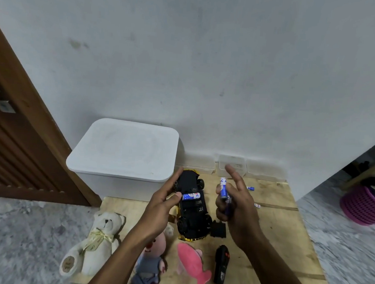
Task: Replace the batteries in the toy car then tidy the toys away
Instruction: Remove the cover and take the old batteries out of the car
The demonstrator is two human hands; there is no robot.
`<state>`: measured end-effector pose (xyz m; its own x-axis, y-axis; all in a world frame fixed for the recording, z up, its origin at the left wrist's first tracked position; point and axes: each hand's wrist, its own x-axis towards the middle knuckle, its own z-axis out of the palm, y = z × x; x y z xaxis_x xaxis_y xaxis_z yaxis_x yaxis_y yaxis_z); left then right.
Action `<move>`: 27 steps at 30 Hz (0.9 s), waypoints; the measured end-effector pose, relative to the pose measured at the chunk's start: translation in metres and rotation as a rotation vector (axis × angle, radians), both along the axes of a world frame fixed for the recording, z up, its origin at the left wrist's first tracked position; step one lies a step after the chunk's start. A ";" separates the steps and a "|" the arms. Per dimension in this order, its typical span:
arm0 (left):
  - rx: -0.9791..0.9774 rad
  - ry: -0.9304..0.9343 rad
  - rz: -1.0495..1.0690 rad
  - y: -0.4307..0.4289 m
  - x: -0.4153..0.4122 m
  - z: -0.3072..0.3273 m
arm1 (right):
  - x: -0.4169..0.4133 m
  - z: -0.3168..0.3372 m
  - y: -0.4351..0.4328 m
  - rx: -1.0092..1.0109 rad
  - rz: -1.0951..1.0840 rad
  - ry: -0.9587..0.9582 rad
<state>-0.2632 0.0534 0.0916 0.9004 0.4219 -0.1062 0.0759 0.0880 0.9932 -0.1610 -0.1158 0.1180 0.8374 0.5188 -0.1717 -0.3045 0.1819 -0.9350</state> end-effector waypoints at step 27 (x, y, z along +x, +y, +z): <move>0.140 -0.027 -0.015 -0.007 -0.002 -0.007 | -0.026 -0.023 0.025 -0.673 -0.068 -0.483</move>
<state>-0.2656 0.0468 0.0842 0.9084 0.4176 -0.0229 0.0494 -0.0527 0.9974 -0.1867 -0.0912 0.0947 0.9245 0.3790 -0.0410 0.1494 -0.4593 -0.8756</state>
